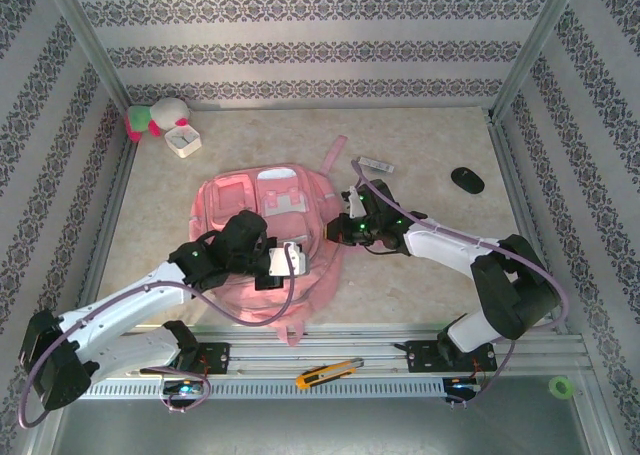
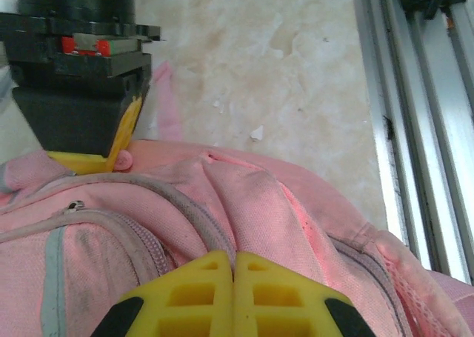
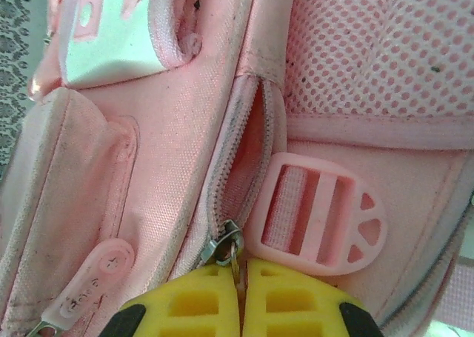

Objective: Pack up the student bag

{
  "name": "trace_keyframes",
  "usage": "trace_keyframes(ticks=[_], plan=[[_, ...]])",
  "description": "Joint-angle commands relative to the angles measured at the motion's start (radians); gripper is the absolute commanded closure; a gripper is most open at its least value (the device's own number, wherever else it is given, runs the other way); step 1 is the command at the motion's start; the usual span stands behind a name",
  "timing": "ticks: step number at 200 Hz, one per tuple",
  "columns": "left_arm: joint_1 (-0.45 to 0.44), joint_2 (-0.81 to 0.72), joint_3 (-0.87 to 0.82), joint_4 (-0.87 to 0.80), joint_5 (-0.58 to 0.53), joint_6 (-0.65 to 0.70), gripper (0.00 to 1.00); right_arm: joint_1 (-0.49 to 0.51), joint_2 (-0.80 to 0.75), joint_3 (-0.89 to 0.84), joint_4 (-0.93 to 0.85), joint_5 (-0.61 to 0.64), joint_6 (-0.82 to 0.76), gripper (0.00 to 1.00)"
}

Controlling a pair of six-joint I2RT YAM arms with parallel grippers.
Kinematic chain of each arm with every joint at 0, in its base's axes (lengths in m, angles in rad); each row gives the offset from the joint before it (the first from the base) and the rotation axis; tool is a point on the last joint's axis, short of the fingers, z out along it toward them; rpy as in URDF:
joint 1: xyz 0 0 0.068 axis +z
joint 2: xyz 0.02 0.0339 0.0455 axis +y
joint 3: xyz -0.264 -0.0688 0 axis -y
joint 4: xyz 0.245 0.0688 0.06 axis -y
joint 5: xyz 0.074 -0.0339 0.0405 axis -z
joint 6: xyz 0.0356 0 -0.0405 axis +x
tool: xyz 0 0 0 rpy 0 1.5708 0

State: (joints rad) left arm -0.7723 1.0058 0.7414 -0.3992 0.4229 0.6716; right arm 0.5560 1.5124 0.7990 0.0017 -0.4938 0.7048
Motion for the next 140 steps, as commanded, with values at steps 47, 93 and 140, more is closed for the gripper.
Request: trace_keyframes(ticks=[47, 93, 140], plan=[[0.007, -0.170, -0.071, 0.006, -0.176, -0.118, 0.51, 0.005, -0.096, -0.077, 0.107, 0.316, 0.036, 1.00], [0.006, -0.030, -0.038, 0.087, -0.267, -0.050, 0.32, 0.030, -0.100, -0.081, 0.110, 0.298, 0.028, 1.00], [0.016, 0.163, -0.030, 0.248, -0.317, -0.043, 0.40, 0.048, -0.110, -0.091, 0.127, 0.293, 0.027, 1.00]])
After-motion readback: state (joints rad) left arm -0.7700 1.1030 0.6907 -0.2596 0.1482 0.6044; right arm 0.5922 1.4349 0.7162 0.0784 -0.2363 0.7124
